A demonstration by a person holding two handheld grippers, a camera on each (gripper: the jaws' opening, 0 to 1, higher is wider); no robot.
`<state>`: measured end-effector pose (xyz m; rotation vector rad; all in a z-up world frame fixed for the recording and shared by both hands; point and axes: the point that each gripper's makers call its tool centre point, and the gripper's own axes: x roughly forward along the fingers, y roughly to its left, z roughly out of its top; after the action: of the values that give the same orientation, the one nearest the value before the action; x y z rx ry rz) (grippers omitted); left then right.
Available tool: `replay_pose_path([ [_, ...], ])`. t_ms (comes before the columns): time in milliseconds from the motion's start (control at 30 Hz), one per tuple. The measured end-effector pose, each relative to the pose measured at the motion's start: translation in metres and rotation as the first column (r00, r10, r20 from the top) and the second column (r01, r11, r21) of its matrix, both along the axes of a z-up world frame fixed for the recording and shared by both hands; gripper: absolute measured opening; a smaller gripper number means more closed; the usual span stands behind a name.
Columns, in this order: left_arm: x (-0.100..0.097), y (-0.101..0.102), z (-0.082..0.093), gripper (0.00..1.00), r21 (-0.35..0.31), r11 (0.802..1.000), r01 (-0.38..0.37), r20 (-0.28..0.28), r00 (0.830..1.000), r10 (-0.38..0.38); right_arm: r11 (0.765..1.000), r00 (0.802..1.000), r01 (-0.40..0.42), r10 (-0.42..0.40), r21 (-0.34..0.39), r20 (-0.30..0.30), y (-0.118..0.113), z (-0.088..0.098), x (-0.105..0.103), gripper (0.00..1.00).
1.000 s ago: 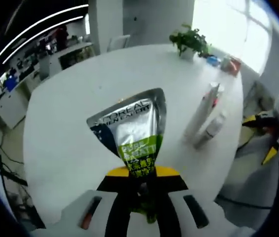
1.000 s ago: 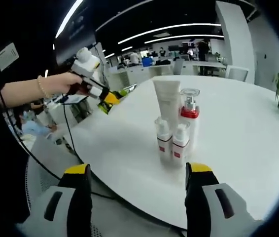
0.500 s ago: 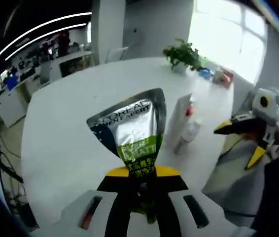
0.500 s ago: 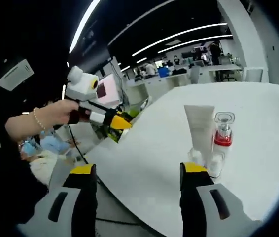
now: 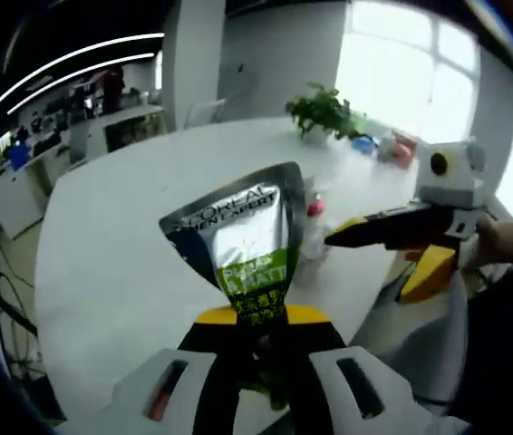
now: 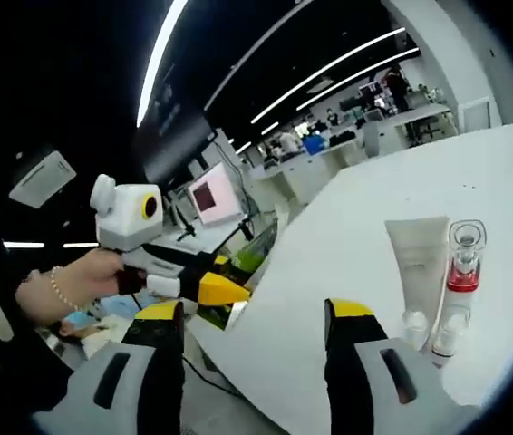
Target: Arrange the skincare products in the storage area until every visible bottle or jar stands upright without overlapping.
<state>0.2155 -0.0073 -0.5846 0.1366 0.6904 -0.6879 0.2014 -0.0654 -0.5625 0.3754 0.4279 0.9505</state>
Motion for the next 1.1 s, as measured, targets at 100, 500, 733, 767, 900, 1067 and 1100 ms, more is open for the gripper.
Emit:
replay_pose_path([
  [100,-0.006,-0.007,0.005,0.10,-0.025,1.000,0.011,0.005,1.000,-0.011,0.999,1.000,0.000,0.000,0.047,-0.008,0.006,0.007,0.004,0.60],
  [500,-0.026,-0.031,0.013,0.10,-0.072,0.996,0.047,0.006,0.999,-0.047,0.978,0.995,0.078,-0.063,0.196,-0.079,0.009,0.024,0.015,0.44],
  [733,-0.026,-0.034,0.008,0.11,-0.077,0.997,0.028,-0.015,0.999,-0.029,0.976,0.992,0.103,-0.085,0.190,-0.098,0.010,0.021,0.015,0.24],
  [767,-0.025,-0.033,0.006,0.11,-0.079,0.997,0.023,-0.020,0.999,-0.024,0.971,0.990,0.111,-0.089,0.211,-0.108,0.010,0.022,0.015,0.20],
  [900,-0.026,-0.034,0.007,0.12,-0.091,0.996,0.020,-0.026,0.999,-0.022,0.962,0.983,0.146,-0.114,0.230,-0.144,0.007,0.019,0.018,0.15],
  [1067,-0.027,-0.037,0.006,0.19,-0.114,0.993,0.012,-0.039,0.999,-0.016,0.961,0.984,0.134,-0.100,0.240,-0.147,0.009,0.024,0.016,0.12],
  [1100,-0.026,-0.037,0.006,0.21,-0.125,0.992,0.010,-0.041,0.999,-0.015,0.962,0.985,0.126,-0.093,0.244,-0.144,0.009,0.025,0.015,0.11],
])
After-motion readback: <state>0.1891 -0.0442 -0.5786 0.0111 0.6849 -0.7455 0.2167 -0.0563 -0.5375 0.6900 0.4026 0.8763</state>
